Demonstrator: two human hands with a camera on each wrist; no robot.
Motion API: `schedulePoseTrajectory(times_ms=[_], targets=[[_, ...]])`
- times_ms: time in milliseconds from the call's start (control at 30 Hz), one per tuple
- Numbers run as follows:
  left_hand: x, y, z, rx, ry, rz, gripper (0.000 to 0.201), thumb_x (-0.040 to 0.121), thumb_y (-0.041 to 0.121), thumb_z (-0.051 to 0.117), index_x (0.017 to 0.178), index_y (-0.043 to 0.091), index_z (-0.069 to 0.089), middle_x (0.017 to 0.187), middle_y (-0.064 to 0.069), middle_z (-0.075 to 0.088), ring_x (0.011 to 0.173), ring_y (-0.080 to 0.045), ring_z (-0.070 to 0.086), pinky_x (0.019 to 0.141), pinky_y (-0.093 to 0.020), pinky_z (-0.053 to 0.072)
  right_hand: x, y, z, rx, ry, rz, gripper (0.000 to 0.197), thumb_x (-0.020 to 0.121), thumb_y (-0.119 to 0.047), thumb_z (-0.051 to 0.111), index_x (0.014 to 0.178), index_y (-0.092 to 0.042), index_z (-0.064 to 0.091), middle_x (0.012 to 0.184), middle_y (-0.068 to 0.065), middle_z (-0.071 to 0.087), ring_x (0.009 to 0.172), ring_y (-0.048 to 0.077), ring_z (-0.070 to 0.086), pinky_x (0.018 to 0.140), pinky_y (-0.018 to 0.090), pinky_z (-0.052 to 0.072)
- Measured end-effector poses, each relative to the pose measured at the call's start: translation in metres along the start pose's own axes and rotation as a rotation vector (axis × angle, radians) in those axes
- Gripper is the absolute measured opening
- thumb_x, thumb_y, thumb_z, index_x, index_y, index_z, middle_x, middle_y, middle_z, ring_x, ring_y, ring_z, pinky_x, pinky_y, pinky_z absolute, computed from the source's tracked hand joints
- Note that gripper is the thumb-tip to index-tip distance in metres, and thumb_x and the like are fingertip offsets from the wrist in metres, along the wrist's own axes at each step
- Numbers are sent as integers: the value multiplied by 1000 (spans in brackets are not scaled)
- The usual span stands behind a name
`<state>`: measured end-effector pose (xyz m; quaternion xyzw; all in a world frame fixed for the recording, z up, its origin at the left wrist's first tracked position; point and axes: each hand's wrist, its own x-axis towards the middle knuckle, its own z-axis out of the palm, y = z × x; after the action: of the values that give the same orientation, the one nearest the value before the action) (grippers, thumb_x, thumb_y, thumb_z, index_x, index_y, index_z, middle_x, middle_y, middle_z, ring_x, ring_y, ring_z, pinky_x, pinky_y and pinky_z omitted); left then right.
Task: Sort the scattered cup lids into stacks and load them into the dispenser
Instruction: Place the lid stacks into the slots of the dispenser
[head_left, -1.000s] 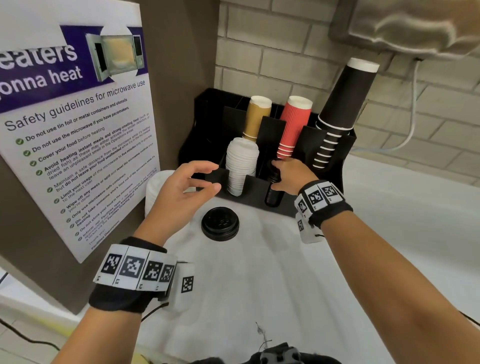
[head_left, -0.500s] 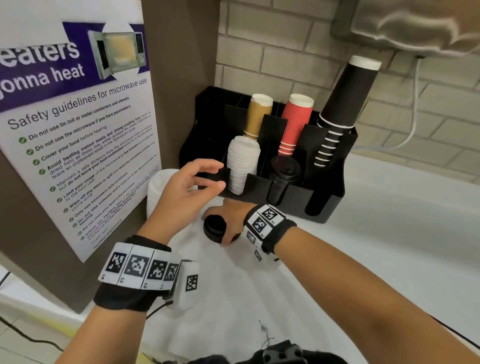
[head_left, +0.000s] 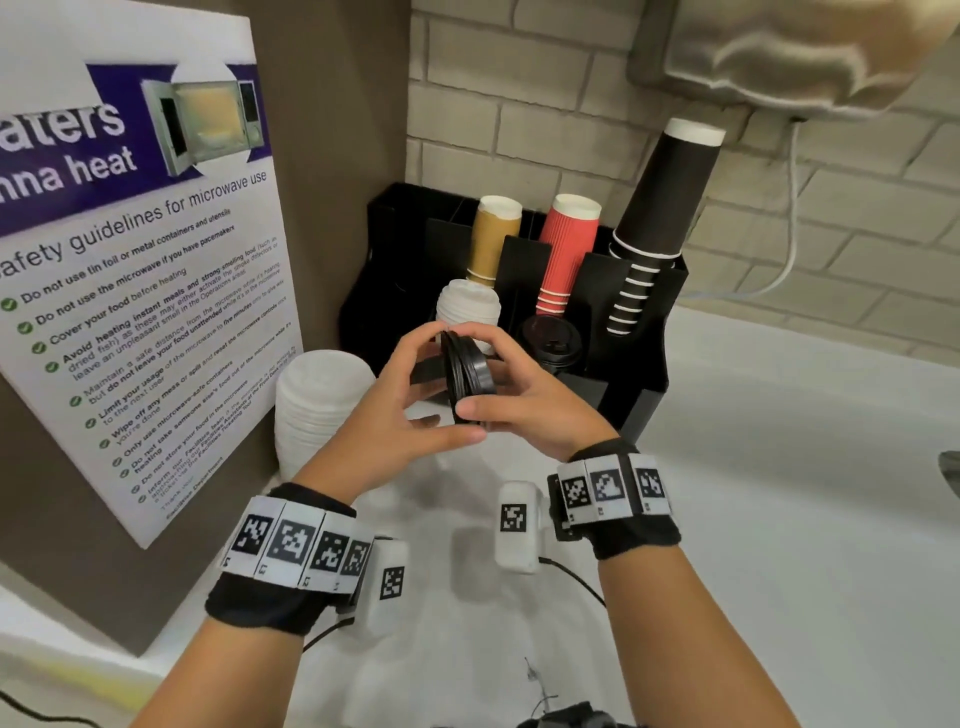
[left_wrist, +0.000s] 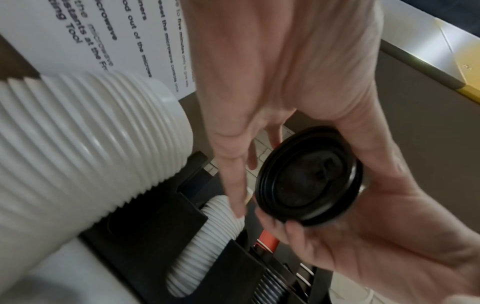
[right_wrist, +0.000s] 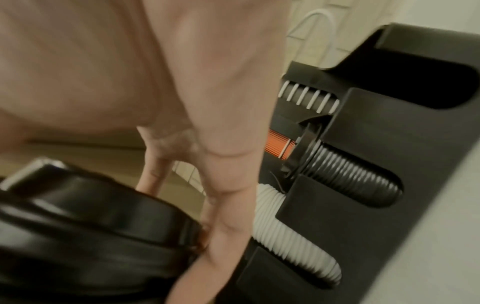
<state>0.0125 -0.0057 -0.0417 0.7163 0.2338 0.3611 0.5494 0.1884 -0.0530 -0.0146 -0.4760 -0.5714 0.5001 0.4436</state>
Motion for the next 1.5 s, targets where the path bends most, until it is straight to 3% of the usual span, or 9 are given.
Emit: schedulePoseTrajectory(times_ms=[100,267,567,833,967,1100,1200,1300,1500], targets=[[1,3,1,-19,17,24,88,62,22,90,133,46,43,124,31,51,119,-6,56,91,-37,56,-11,3,3,65,41,-30,66,79,-12,69,138,-29,44,124,25,53,105,26,60,93,45,52],[0,6,7,-64,-2,9,93,56,19,91,136,29,45,135,10,48,123,-15,55,91,-47,55,-23,4,-1,119,97,-33,62,80,-6,67,137,-19,47,112,10,63,100,20,64,83,33,54],[1,10,13,-76,12,21,96,52,21,87,137,27,43,136,8,48,121,-13,55,89,-42,57,-25,3,-3,111,159,-63,65,78,-2,70,137,-16,48,123,18,61,106,28,63,87,40,55],[4,7,16,-57,24,21,100,50,25,88,139,29,41,138,11,46,122,-8,53,92,-42,56,-21,4,-2,96,175,-58,62,78,1,73,132,-21,53,109,1,67,94,18,68,72,29,55],[8,3,15,-63,29,28,103,53,26,87,142,34,37,146,16,39,133,-7,44,100,-38,51,-12,1,-5,19,196,-106,60,74,1,77,126,-22,56,107,1,65,93,16,69,72,29,55],[12,3,4,-82,114,45,88,57,35,83,132,52,38,143,25,37,133,-1,41,103,-27,42,6,-12,-41,-250,428,-184,63,67,-10,85,122,-25,58,112,-2,63,98,5,64,84,21,52],[10,4,-9,-11,209,60,65,67,36,76,125,47,48,135,18,48,120,-3,54,96,-24,47,21,-21,-86,-671,587,-122,71,64,-23,87,128,-21,55,120,1,60,109,11,58,95,25,47],[8,5,-17,44,265,84,43,80,23,73,116,39,56,119,12,59,100,-3,64,80,-15,50,33,-16,-114,-956,512,61,76,64,-29,86,132,-23,51,125,8,55,118,24,52,102,37,43],[7,8,-22,93,265,99,30,86,7,68,106,28,63,103,1,64,76,1,62,74,-11,48,51,5,-113,-1190,353,173,85,66,-29,84,140,-22,45,129,11,49,119,28,48,92,30,39]])
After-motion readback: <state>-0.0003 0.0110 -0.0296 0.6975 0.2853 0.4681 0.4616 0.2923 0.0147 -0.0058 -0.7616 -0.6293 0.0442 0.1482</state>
